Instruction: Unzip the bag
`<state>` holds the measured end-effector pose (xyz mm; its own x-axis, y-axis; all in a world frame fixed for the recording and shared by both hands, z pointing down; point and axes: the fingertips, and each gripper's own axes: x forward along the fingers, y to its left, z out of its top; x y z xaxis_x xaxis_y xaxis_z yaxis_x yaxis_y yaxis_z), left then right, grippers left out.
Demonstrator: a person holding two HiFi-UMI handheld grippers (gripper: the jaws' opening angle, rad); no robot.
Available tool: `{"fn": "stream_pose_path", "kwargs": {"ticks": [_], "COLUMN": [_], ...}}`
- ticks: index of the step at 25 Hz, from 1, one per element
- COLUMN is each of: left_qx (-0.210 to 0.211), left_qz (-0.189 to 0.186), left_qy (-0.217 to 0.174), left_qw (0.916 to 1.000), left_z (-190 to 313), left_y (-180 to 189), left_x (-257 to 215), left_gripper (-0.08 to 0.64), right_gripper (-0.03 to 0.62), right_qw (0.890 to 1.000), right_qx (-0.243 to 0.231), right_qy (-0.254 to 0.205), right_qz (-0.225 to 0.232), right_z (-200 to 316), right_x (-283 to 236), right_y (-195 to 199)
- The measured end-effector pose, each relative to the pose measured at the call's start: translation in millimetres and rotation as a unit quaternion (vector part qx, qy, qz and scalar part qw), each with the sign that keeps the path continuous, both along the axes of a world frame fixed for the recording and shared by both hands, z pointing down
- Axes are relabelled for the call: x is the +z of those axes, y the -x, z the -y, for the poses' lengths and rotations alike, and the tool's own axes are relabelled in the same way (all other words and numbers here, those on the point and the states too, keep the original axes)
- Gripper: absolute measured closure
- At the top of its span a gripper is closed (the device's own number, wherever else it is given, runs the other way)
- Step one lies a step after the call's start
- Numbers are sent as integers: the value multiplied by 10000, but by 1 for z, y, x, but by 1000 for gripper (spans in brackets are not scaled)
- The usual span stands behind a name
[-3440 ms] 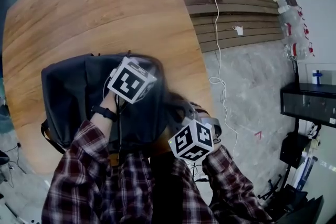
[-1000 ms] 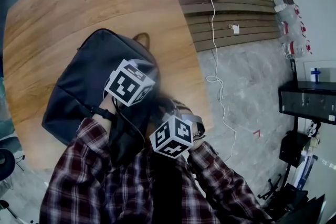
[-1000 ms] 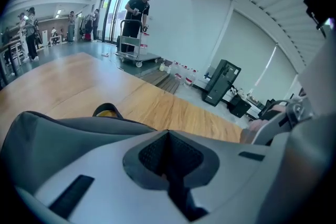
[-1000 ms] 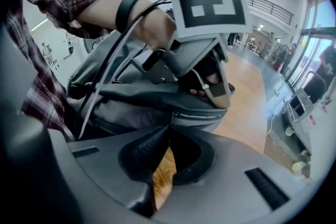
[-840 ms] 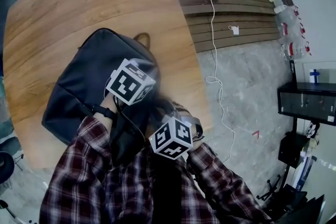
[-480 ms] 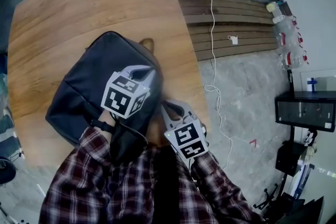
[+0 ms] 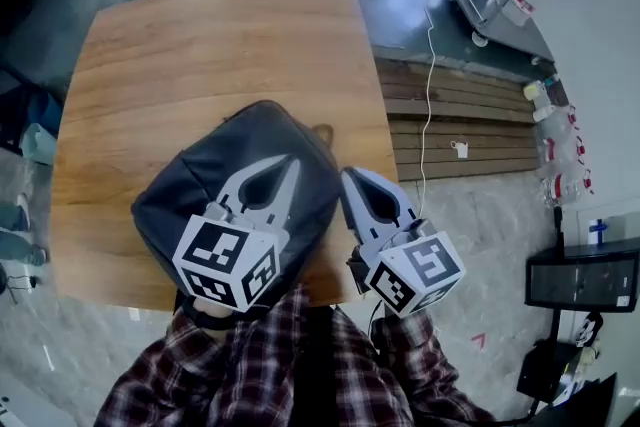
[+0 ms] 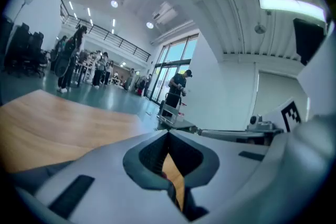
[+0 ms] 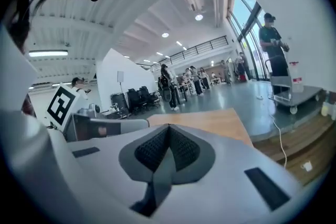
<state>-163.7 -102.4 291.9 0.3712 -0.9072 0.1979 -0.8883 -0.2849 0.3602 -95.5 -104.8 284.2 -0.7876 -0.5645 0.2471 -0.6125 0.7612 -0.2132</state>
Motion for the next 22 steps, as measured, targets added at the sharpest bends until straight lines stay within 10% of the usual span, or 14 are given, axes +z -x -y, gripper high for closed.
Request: {"fn": "stream_pose_path", "kwargs": {"ticks": [9,22], "left_qx": [-826,-863], "left_qz": [223,191], "left_qy": [-569,-802], "left_qw": [9947,9929], "left_z": [-41,-43], "left_y": [51,61], "left_x": [-63,-92], "left_gripper": [551,551], "right_gripper": [583,583], "right_qw": [9955,9945], "right_qx": [-565,-669], "right_qy": [-753,-801], "right_qz": [108,-43], "right_z": [-24,-32], "right_x": [-70,-73], "right_y": [54,59]}}
